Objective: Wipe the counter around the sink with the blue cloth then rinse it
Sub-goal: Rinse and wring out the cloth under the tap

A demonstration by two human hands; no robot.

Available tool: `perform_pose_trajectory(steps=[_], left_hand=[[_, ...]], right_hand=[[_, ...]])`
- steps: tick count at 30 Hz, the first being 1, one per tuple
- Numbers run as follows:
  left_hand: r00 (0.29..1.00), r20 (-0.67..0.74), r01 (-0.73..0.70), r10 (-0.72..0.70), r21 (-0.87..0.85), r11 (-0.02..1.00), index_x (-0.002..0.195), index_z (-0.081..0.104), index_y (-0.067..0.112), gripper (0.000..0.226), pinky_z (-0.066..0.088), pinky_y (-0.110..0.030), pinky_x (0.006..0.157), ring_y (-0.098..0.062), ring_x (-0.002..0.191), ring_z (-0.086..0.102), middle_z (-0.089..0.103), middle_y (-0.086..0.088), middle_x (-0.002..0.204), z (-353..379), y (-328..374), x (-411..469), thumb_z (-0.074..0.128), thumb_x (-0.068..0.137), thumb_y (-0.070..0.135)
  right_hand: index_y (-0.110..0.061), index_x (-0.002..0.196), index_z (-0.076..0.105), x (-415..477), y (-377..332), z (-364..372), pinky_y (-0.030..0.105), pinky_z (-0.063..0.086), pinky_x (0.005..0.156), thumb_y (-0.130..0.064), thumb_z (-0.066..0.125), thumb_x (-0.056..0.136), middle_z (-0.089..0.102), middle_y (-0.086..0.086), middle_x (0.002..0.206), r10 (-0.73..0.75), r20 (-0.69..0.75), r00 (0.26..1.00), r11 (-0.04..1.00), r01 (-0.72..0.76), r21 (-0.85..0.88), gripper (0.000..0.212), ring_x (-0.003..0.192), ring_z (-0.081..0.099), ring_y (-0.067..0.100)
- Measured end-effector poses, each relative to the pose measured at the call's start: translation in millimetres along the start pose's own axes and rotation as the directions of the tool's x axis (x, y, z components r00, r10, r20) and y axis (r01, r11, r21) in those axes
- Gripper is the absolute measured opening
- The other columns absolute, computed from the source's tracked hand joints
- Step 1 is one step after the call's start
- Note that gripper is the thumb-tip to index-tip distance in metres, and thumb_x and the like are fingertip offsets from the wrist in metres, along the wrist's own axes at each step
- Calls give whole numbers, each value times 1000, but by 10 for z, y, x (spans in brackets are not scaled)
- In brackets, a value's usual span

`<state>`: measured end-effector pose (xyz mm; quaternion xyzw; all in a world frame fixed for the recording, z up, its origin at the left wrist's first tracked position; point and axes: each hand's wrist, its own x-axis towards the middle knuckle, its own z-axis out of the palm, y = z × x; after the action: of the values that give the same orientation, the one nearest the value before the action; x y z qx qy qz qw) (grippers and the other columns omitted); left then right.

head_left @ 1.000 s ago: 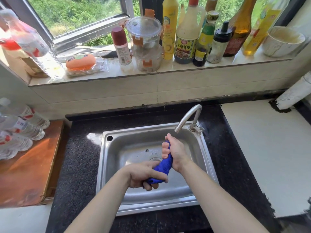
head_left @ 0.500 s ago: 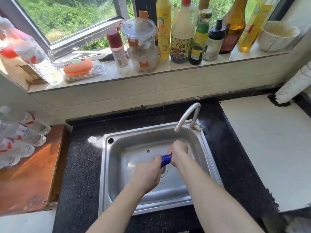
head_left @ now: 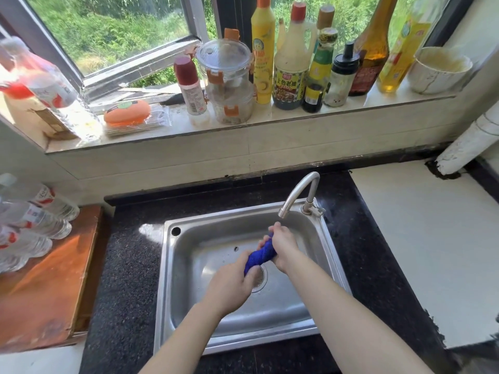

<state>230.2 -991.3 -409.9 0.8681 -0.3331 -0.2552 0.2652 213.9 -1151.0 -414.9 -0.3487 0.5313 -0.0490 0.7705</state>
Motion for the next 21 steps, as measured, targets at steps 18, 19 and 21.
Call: perform_pose_trajectory(steps=[18,19,21], left_hand=[[830,543,557,-127,-794,244,98,58,23,12,6,-13,37,-3,41,16,31,5,63,-564,95,19,58,90,33],[837,538,541,-104,-782,310,101,58,23,12,7,-14,38,-4,42,17,31,4,64,-570,70,10,58,93,32],[862,504,462,-51,-740,488,112,56,17,19,15,-16,40,-8,47,24,37,-1,67,-573,8,8,60,98,29]], right_hand=[[-9,145,39,-14,113,-539,40,41,112,-13,71,86,32,15,144,-604,796,-36,-472,821,-321,67,128,47,31],[-8,144,41,-13,90,-546,38,43,108,-13,68,87,36,16,143,-572,818,-66,-509,810,-291,63,120,51,31],[-9,142,41,13,59,-567,40,51,92,-15,62,90,48,15,134,-501,864,-46,-551,787,-277,57,102,58,32]])
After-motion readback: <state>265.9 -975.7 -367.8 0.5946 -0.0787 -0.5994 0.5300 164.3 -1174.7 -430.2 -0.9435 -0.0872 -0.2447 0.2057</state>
